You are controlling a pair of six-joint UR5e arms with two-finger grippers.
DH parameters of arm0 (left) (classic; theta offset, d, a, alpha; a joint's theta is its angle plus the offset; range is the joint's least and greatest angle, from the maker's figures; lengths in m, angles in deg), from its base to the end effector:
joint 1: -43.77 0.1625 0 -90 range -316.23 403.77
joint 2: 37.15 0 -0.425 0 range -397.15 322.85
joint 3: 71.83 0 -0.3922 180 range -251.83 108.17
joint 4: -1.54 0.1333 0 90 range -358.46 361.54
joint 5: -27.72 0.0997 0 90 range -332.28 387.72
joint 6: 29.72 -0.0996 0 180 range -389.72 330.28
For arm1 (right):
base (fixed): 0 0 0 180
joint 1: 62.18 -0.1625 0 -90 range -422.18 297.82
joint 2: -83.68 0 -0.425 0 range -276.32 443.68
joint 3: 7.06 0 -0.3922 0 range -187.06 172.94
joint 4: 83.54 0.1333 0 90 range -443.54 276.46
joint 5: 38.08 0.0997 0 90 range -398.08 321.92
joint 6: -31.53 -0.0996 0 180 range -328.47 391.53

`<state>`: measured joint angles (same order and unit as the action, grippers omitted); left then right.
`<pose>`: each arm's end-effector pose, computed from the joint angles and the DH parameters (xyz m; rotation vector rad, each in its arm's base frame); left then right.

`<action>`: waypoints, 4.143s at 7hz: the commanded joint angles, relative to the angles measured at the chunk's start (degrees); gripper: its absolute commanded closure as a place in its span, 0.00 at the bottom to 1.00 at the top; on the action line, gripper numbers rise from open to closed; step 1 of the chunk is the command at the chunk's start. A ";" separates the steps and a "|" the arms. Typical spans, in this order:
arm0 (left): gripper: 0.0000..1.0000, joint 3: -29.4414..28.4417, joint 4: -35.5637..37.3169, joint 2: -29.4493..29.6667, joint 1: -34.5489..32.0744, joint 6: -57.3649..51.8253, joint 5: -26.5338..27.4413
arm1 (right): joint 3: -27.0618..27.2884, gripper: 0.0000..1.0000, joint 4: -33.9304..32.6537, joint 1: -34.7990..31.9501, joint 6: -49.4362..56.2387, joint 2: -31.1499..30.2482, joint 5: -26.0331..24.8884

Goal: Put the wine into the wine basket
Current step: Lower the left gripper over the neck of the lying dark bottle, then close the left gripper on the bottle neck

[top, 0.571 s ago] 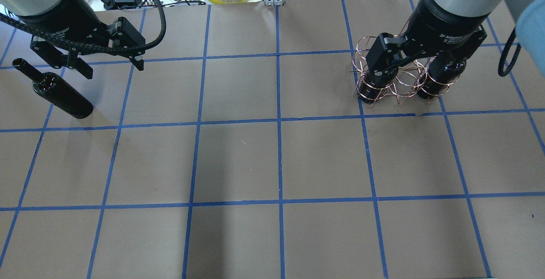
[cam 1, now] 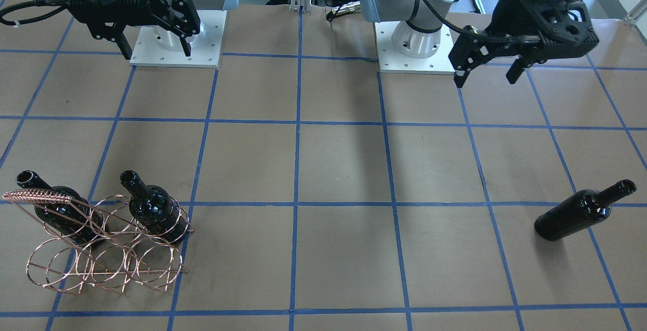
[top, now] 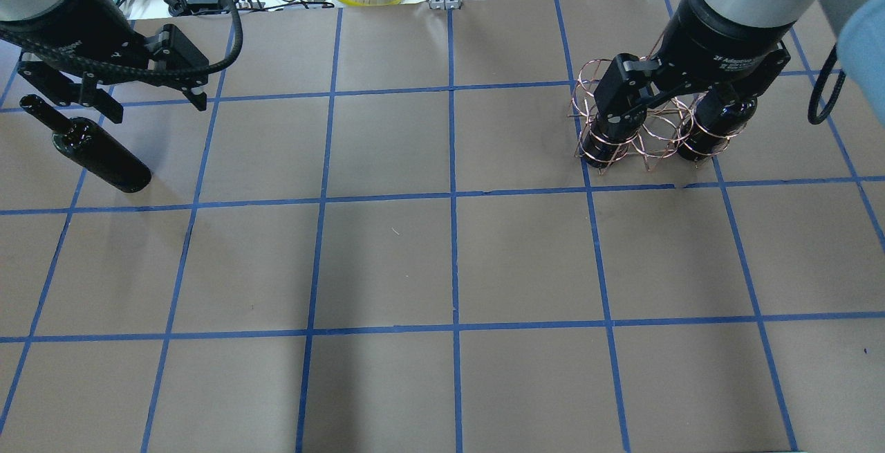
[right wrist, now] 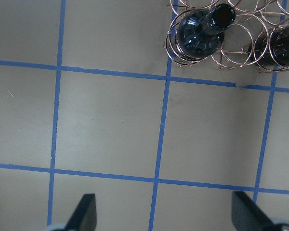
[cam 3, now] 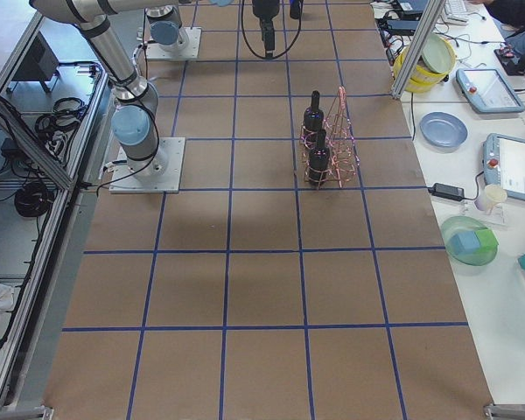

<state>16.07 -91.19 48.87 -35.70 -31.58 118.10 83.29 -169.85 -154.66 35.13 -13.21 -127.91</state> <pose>-0.0453 -0.4822 0.5344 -0.2367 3.1184 -0.0898 0.1526 -0.4370 0.5346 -0.1665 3.1337 -0.0781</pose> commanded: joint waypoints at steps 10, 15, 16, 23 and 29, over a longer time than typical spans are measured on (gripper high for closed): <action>0.00 -0.54 20.22 15.30 28.14 -32.68 -5.57 | 0.00 0.00 0.00 -0.07 0.00 -0.05 0.00; 0.00 -0.62 24.17 20.13 24.09 -31.02 -5.49 | 0.00 0.00 0.00 0.02 0.00 0.03 0.00; 0.00 -0.62 24.70 20.93 24.18 -31.10 -4.96 | 0.00 0.00 0.00 0.02 0.00 0.03 0.00; 0.35 -0.19 23.74 22.17 24.18 -26.97 -4.60 | 0.00 0.00 0.00 -0.07 0.00 -0.05 0.00; 0.71 0.08 23.82 22.08 24.18 -27.23 -4.60 | 0.00 0.00 0.00 -0.07 0.00 0.03 0.00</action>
<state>16.15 -67.40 70.96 -11.46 -58.81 113.57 83.29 -169.85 -154.66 35.15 -13.19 -127.91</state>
